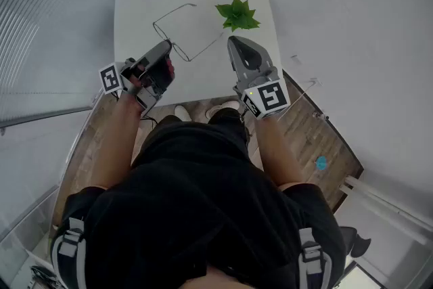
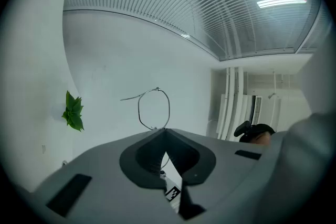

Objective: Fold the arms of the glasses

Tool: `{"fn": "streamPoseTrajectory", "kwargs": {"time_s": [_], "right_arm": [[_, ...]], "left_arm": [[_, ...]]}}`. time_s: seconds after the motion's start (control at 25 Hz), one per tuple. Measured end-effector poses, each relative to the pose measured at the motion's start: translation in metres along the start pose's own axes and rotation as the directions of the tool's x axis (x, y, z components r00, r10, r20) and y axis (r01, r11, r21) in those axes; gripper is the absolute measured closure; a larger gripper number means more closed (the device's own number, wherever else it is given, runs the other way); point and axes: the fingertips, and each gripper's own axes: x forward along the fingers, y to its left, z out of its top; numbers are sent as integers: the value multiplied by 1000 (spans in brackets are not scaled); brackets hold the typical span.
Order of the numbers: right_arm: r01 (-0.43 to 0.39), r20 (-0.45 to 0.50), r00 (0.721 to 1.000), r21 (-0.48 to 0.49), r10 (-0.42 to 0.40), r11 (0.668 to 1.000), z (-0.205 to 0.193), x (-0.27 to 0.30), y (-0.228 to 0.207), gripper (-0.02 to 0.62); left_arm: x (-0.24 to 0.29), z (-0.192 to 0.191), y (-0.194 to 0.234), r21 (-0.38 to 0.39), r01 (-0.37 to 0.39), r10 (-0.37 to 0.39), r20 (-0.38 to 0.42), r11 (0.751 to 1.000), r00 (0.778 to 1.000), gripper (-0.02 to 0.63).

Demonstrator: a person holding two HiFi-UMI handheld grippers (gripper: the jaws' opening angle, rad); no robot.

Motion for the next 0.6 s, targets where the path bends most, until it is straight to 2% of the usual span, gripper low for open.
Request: {"fn": "streamPoseTrajectory", "kwargs": {"time_s": [0.4, 0.6], "right_arm": [[-14, -36, 999, -16, 13, 1000, -3, 3, 6, 584], [10, -89, 996, -69, -17, 998, -12, 3, -1, 583]], "left_arm": [[0, 2, 2, 9, -33, 33, 15, 999, 999, 597], [-1, 3, 4, 4, -56, 55, 27, 998, 998, 597]]}}
